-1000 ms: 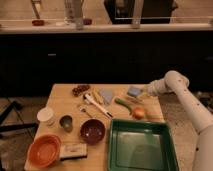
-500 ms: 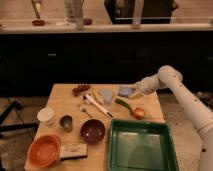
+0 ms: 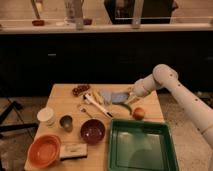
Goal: Place sponge in purple bowl
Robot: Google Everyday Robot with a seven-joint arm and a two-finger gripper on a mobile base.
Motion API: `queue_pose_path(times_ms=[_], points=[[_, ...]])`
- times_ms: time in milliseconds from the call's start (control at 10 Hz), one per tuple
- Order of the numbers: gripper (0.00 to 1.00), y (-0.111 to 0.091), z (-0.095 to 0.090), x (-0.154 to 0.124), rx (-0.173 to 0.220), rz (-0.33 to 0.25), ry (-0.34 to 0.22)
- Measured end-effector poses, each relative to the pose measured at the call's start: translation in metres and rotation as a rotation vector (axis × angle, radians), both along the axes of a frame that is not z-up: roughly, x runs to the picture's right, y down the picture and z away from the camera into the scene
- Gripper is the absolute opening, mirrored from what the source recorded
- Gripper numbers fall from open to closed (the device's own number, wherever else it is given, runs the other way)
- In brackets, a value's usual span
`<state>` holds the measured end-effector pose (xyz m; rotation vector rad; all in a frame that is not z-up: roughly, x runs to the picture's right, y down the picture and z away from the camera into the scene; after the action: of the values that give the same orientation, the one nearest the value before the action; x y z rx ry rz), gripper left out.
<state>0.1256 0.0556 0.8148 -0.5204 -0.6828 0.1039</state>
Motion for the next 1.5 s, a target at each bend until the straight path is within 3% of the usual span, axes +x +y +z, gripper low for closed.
queue_pose_path(times_ms=[400, 1100, 1200, 1500], points=[[0.00, 0.041, -0.040, -0.023, 0.027, -0.153, -0.067], [0.00, 0.044, -0.042, -0.027, 0.029, -0.166, -0.075], [0.00, 0.047, -0.043, -0.028, 0.031, -0.183, -0.084], [0.00, 0.063, -0.052, -0.065, 0.043, -0.274, -0.140]])
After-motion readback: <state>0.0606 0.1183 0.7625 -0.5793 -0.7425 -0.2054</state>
